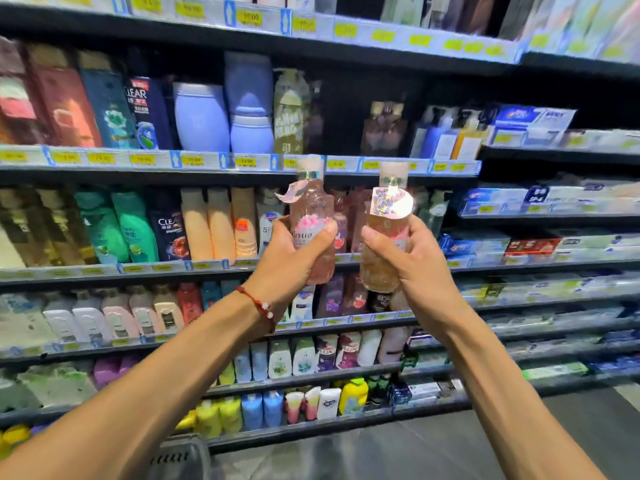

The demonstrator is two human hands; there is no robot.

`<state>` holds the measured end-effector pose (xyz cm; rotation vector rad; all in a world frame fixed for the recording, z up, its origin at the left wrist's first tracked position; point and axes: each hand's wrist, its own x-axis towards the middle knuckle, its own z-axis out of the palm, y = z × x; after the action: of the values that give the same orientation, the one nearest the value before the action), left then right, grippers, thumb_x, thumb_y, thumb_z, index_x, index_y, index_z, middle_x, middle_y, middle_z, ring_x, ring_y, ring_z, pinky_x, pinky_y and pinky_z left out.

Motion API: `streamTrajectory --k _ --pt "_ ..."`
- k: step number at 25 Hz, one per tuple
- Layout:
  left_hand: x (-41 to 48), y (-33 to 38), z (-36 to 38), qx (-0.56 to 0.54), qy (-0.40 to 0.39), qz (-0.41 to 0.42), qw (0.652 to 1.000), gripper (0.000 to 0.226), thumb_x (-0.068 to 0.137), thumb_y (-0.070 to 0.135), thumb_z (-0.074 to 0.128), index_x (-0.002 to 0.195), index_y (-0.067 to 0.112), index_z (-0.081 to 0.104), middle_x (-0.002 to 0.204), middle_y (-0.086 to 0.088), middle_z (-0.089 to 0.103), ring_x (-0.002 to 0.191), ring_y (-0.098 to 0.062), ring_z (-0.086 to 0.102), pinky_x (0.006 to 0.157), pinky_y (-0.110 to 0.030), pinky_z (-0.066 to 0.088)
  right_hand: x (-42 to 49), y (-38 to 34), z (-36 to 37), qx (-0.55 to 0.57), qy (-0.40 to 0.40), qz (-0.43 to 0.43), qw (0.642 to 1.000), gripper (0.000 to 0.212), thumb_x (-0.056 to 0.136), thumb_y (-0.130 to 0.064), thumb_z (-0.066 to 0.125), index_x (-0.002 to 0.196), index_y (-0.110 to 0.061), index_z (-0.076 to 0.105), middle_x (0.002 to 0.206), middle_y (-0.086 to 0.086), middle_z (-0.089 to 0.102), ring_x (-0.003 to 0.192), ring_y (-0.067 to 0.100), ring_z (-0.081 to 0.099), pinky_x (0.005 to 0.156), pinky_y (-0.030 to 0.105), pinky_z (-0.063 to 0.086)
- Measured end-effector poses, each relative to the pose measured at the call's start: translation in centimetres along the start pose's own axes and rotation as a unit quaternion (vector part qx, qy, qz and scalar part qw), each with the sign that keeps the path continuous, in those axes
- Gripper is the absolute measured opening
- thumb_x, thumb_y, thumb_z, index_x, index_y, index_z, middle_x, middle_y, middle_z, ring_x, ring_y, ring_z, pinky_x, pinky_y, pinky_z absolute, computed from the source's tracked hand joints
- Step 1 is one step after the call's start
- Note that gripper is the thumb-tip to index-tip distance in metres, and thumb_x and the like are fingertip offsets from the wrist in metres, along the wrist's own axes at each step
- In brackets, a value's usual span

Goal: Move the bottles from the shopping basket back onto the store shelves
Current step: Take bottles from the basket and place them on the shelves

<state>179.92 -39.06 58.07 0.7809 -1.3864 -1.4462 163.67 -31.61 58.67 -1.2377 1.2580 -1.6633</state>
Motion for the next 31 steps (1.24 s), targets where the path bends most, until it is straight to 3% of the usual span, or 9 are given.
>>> streamTrajectory --k 2,4,7,10,13,18,24,27,31 --pt "1.8 0.4 3.4 -0.030 0.021 -0.010 0.999 0.052 0.089 0.029 0.077 0.130 0.011 0.050 0.118 -0.007 0.070 0.097 -0.018 0.071 0.077 -0.033 0.059 2.0 -0.9 -3.3 0.010 -0.006 -0.018 1.000 0.060 0.081 -0.034 0.077 0.131 -0.009 0.054 0.094 0.004 0.068 0.079 0.016 0.062 0.071 0.030 0.051" --pt "3.6 0.8 6.2 -0.044 0.033 -0.013 0.998 0.055 0.088 0.024 0.078 0.133 0.011 0.049 0.119 -0.009 0.071 0.097 -0.020 0.072 0.079 -0.037 0.059 4.1 -1.2 -6.5 -0.002 -0.005 -0.032 0.999 0.059 0.082 -0.037 0.083 0.129 -0.013 0.056 0.098 -0.004 0.074 0.085 0.009 0.069 0.075 0.027 0.055" --pt "6.0 0.9 8.7 -0.038 0.029 -0.011 0.999 0.042 0.092 0.017 0.071 0.128 0.014 0.049 0.107 -0.003 0.072 0.078 -0.010 0.074 0.067 -0.029 0.059 6.7 -1.3 -10.2 -0.019 -0.004 -0.047 0.999 0.054 0.085 -0.037 0.083 0.130 -0.021 0.059 0.120 0.003 0.075 0.111 0.022 0.072 0.097 0.042 0.058" --pt "8.2 0.2 10.3 -0.002 0.014 0.010 1.000 0.048 0.089 0.025 0.074 0.131 0.015 0.052 0.116 -0.008 0.071 0.089 -0.013 0.073 0.074 -0.031 0.059 8.9 -1.4 -12.7 -0.034 0.005 -0.069 0.997 0.049 0.084 -0.037 0.083 0.128 -0.026 0.062 0.123 0.004 0.073 0.114 0.022 0.071 0.103 0.047 0.056" --pt "11.8 -0.3 10.8 0.023 -0.011 0.044 0.999 0.061 0.077 0.038 0.086 0.128 0.021 0.058 0.121 -0.004 0.072 0.107 -0.017 0.070 0.094 -0.038 0.056 12.0 -1.0 -14.8 -0.061 0.010 -0.084 0.994 0.053 0.082 -0.046 0.084 0.129 -0.032 0.064 0.128 0.002 0.071 0.116 0.019 0.070 0.104 0.046 0.056" --pt "18.4 -1.2 10.8 0.076 -0.034 0.110 0.990 0.054 0.077 0.040 0.085 0.123 0.024 0.060 0.118 0.004 0.074 0.112 -0.012 0.068 0.105 -0.039 0.052 17.6 0.4 -16.1 -0.093 0.006 -0.094 0.991 0.061 0.079 -0.040 0.083 0.135 -0.025 0.062 0.123 -0.002 0.075 0.114 0.016 0.071 0.102 0.043 0.056" --pt "26.1 -0.6 10.7 0.122 -0.031 0.193 0.973 0.061 0.080 0.036 0.085 0.131 0.022 0.055 0.119 0.009 0.072 0.114 -0.006 0.067 0.100 -0.024 0.051 23.5 0.9 -15.9 -0.071 0.019 -0.114 0.991 0.058 0.077 -0.031 0.078 0.132 -0.016 0.064 0.114 -0.004 0.078 0.103 0.006 0.073 0.082 0.021 0.057" --pt "29.2 -0.8 10.8 0.139 -0.017 0.219 0.966 0.057 0.079 0.036 0.087 0.127 0.027 0.057 0.120 0.009 0.071 0.113 -0.007 0.067 0.100 -0.028 0.051 25.5 1.3 -16.3 -0.074 0.026 -0.119 0.990 0.059 0.077 -0.032 0.078 0.132 -0.015 0.064 0.111 -0.006 0.078 0.101 0.005 0.072 0.081 0.019 0.056" --pt "32.5 -0.8 11.6 0.151 -0.017 0.246 0.957 0.052 0.082 0.022 0.085 0.128 0.021 0.061 0.118 0.010 0.071 0.110 -0.001 0.066 0.093 -0.017 0.050 27.5 1.7 -16.8 -0.080 0.041 -0.121 0.989 0.056 0.075 -0.036 0.079 0.127 -0.020 0.066 0.107 -0.010 0.078 0.100 0.005 0.072 0.085 0.024 0.056"
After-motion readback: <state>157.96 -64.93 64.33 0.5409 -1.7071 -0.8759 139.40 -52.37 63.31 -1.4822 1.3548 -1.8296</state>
